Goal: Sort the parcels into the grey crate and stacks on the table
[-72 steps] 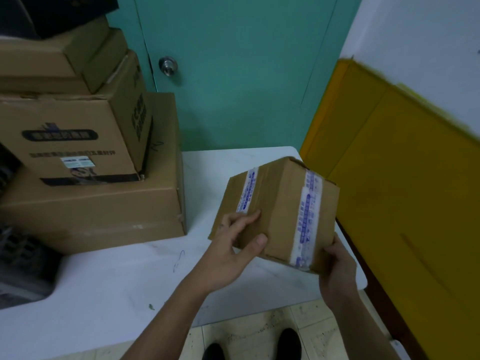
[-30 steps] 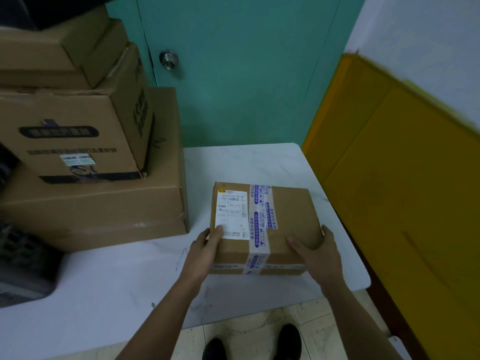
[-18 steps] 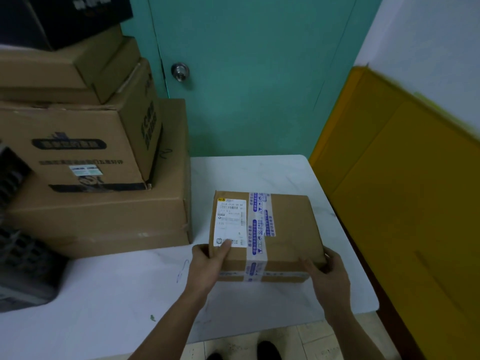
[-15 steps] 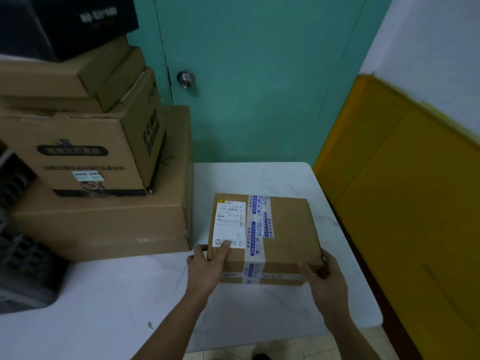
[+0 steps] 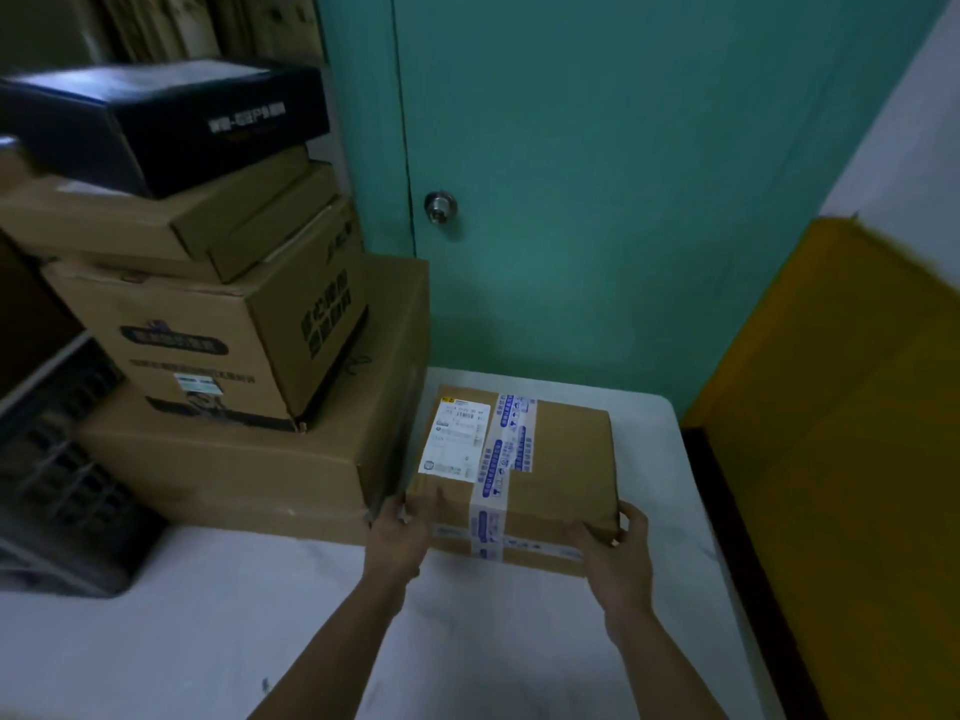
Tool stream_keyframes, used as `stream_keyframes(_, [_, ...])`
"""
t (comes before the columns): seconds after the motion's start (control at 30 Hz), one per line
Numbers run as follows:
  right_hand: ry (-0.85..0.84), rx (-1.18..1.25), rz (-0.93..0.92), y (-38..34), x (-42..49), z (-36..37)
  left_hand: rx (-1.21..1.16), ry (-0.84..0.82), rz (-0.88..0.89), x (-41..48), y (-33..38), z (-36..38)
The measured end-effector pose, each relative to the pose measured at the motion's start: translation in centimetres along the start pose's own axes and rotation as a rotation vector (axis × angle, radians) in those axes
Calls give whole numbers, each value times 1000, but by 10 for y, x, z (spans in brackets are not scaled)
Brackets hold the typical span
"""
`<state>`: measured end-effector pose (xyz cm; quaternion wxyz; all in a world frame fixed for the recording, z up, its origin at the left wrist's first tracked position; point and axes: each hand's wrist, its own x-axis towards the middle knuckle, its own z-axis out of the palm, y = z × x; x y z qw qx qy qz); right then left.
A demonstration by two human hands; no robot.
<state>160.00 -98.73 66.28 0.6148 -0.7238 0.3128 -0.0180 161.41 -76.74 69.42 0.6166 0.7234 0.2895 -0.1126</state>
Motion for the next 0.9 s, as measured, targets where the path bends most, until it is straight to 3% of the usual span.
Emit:
stream_keyframes(0.4, [-78,24,-7,-8,32,16,-33,109,-3,17,12,15])
stream_keyframes(0.9, [-52,-33,-46,-8,36,16,66,6,318,-50,24,-24])
